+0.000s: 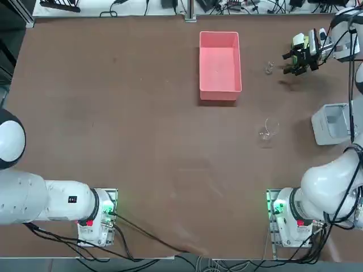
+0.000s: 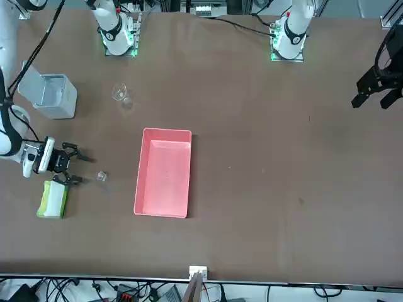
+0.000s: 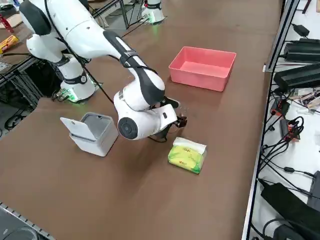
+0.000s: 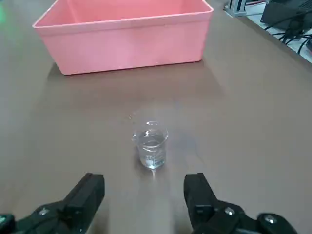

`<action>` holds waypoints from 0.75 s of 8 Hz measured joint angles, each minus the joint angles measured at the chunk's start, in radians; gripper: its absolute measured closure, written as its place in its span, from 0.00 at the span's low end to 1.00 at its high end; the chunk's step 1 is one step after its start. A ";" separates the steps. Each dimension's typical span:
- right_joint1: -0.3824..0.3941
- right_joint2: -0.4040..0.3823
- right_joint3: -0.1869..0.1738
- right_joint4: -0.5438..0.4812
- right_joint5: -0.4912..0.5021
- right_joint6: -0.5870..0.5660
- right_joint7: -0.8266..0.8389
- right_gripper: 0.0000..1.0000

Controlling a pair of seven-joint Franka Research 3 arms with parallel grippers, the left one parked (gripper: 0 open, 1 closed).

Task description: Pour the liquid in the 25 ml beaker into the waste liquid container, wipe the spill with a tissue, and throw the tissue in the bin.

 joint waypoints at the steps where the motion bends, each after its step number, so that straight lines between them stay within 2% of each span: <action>1: 0.002 0.016 0.002 0.011 0.003 0.000 -0.004 0.00; 6: 0.031 0.074 0.007 0.045 0.038 0.000 -0.015 0.00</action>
